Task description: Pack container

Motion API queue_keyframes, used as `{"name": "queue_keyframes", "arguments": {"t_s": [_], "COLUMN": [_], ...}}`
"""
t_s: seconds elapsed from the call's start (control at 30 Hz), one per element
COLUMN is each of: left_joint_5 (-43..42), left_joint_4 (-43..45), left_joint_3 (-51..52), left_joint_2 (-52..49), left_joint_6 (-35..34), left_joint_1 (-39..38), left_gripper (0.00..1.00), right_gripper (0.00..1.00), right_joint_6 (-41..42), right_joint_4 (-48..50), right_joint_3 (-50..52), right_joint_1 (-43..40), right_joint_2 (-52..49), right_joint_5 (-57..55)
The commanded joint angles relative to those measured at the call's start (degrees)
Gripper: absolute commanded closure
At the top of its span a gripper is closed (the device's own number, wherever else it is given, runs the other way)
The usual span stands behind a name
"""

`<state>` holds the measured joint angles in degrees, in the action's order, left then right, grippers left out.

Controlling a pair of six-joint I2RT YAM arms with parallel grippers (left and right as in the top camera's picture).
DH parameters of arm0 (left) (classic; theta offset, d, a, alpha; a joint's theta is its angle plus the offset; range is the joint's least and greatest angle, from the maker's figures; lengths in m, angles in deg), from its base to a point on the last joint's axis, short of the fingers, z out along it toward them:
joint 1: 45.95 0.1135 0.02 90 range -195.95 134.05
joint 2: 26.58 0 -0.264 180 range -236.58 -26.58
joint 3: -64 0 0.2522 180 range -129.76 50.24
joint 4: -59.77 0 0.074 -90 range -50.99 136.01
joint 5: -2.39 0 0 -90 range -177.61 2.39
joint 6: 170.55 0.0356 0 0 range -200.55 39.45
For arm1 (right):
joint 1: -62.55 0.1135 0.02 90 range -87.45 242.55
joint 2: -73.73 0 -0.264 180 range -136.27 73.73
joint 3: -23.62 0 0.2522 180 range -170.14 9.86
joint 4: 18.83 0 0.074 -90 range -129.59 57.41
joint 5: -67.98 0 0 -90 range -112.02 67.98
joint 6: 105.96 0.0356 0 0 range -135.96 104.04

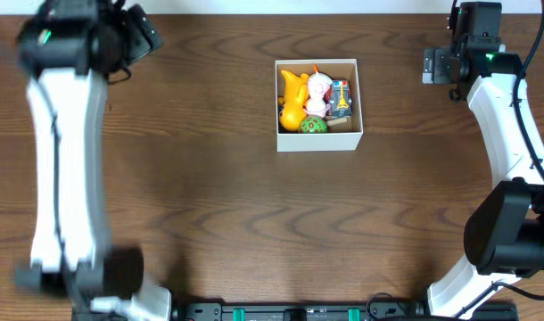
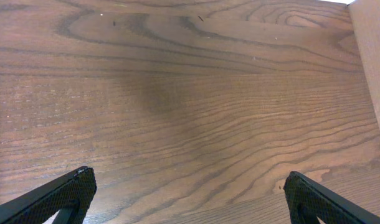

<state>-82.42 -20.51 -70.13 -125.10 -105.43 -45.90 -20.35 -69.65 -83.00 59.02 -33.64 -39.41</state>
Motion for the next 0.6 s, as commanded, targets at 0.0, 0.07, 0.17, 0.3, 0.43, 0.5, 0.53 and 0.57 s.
{"name": "queue_keyframes", "arguments": {"t_s": [0.0,0.07,0.17,0.3,0.43,0.5,0.53,0.57], "left_joint_5": [2.7,4.3,7.5,7.8,7.8,7.8,7.8,7.8], "left_joint_4": [-1.6,-2.6,-4.7,-7.5,-6.9,-4.4,-2.9,-0.4], "left_joint_3": [-0.5,-0.5,-0.5,0.1,5.5,11.0,13.5,17.4], "left_joint_2": [8.8,13.5,19.7,25.7,32.6,37.2,39.0,41.6], "left_joint_6": [3.5,4.6,4.5,4.5,4.5,4.5,4.5,4.5], "left_joint_1": [-3.8,-6.0,-8.8,-9.5,-9.5,-9.5,-9.4,-9.2], "left_gripper": [0.02,0.02,0.02,0.02,0.02,0.02,0.02,0.02], "right_gripper": [0.01,0.01,0.01,0.01,0.01,0.01,0.01,0.01], "right_joint_6": [0.7,0.7,0.7,0.7,0.7,0.7,0.7,0.7], "right_joint_4": [0.0,0.0,0.0,0.0,0.0,0.0,0.0,0.0], "right_joint_3": [-0.7,-0.7,-0.7,-0.7,-0.7,-0.7,-0.7,-0.7], "right_joint_1": [-0.2,-0.2,-0.2,-0.2,-0.2,-0.2,-0.2,-0.2], "right_joint_2": [0.0,0.0,0.0,0.0,0.0,0.0,0.0,0.0], "right_joint_5": [-0.2,-0.2,-0.2,-0.2,-0.2,-0.2,-0.2,-0.2]}}
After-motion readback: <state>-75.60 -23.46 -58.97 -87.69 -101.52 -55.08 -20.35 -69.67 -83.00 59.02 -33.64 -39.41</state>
